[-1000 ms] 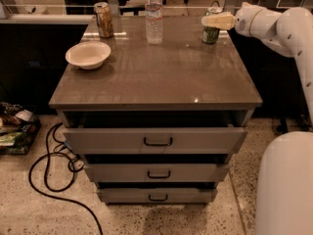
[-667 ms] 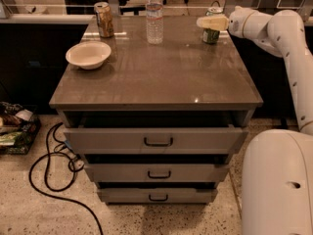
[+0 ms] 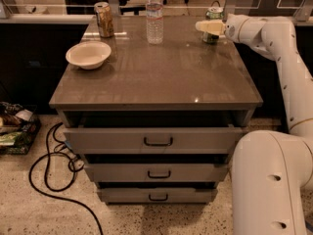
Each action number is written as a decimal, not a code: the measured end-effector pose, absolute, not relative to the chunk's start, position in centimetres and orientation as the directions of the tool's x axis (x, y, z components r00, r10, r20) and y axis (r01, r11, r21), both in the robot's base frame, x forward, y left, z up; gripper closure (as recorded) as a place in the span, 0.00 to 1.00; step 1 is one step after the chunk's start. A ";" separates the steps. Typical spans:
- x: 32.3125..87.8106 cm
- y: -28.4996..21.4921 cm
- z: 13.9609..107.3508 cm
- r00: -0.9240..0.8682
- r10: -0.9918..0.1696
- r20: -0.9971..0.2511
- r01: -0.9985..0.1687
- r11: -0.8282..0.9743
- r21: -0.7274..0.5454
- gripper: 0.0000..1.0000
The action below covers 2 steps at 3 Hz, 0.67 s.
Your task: Place green can into paper bowl
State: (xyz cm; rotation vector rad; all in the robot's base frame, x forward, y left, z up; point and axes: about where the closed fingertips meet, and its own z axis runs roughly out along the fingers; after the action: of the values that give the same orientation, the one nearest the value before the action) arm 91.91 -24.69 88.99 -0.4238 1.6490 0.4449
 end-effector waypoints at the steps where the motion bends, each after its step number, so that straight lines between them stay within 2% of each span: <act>1: 92.0 -24.3 88.8 -0.121 -0.020 -0.992 -0.520 0.853 0.047 0.38; 2: 92.1 -24.0 88.7 -0.123 -0.020 -0.992 -0.523 0.851 0.048 0.61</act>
Offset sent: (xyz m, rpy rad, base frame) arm 0.0012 0.0039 -0.0018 0.0006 0.0022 0.0045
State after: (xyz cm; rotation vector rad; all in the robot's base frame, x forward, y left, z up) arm 92.13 -23.99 88.66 -0.4290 1.6515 0.4530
